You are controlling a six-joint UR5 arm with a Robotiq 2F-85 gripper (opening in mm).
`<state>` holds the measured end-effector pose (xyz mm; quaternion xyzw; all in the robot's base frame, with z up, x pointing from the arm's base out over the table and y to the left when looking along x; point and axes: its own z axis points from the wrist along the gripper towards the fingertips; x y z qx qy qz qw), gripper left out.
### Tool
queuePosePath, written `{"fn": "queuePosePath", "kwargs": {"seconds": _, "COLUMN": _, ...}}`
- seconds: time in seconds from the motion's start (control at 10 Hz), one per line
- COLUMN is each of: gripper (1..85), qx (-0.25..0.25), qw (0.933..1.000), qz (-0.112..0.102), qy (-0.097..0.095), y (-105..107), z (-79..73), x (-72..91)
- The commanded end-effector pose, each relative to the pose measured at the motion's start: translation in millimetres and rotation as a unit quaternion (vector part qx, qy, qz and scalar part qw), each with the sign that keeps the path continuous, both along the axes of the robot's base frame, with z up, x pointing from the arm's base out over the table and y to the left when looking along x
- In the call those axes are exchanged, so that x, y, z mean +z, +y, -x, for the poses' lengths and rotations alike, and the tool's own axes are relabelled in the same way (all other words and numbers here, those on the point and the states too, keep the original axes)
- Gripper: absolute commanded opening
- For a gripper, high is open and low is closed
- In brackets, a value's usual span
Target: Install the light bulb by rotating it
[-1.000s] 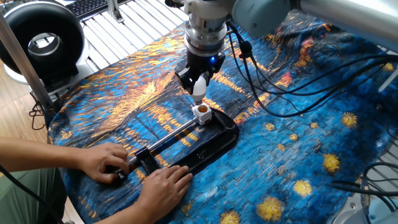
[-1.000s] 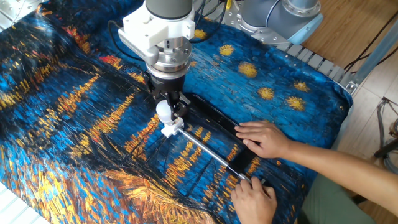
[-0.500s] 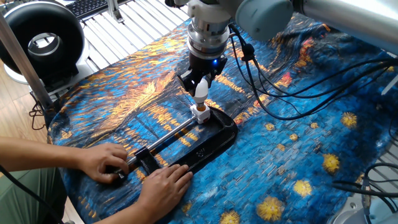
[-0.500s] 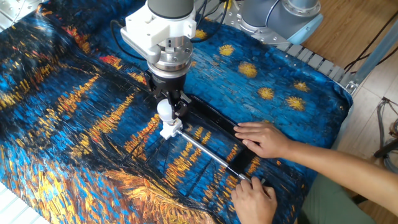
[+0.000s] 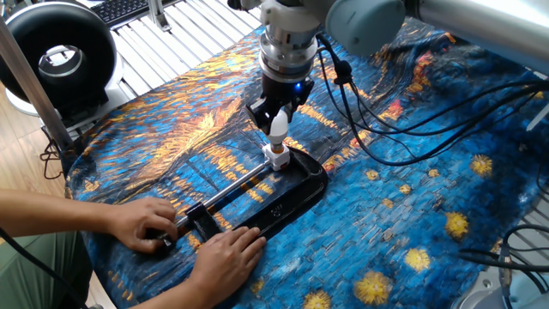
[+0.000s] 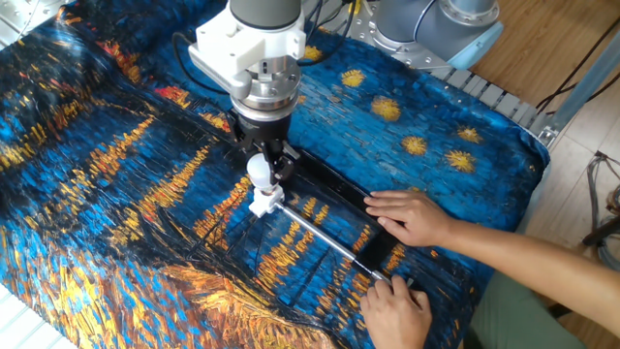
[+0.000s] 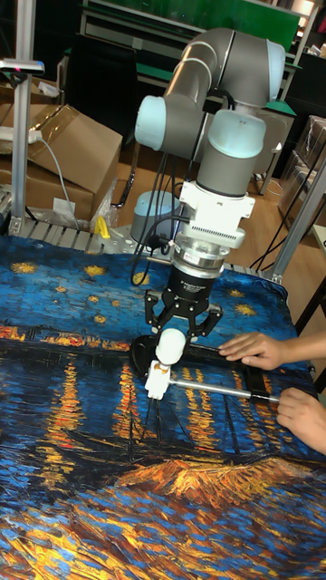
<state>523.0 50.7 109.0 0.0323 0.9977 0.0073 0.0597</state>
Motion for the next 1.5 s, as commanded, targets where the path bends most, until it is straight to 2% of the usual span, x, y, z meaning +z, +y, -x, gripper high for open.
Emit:
{"fn": "queuePosePath", "kwargs": {"seconds": 0.0, "gripper": 1.0, "qx": 0.015, "qw": 0.9998, "qz": -0.001, "qy": -0.010, "y": 0, "z": -5.2, "x": 1.7}}
{"fn": "queuePosePath", "kwargs": {"seconds": 0.2, "gripper": 1.0, "qx": 0.014, "qw": 0.9998, "qz": 0.001, "qy": -0.012, "y": 0, "z": -5.6, "x": 2.7}}
{"fn": "queuePosePath", "kwargs": {"seconds": 0.5, "gripper": 1.0, "qx": 0.008, "qw": 0.9998, "qz": -0.001, "qy": -0.017, "y": 1, "z": 2.3, "x": 9.4}}
{"fn": "queuePosePath", "kwargs": {"seconds": 0.7, "gripper": 1.0, "qx": 0.013, "qw": 0.9996, "qz": 0.001, "qy": -0.025, "y": -3, "z": -0.5, "x": 6.5}}
{"fn": "queuePosePath", "kwargs": {"seconds": 1.1, "gripper": 1.0, "qx": 0.009, "qw": 0.9993, "qz": -0.003, "qy": -0.035, "y": 3, "z": -3.6, "x": 2.2}}
{"fn": "queuePosePath", "kwargs": {"seconds": 1.4, "gripper": 1.0, "qx": 0.013, "qw": 0.9993, "qz": -0.002, "qy": -0.034, "y": 4, "z": 0.2, "x": -5.1}}
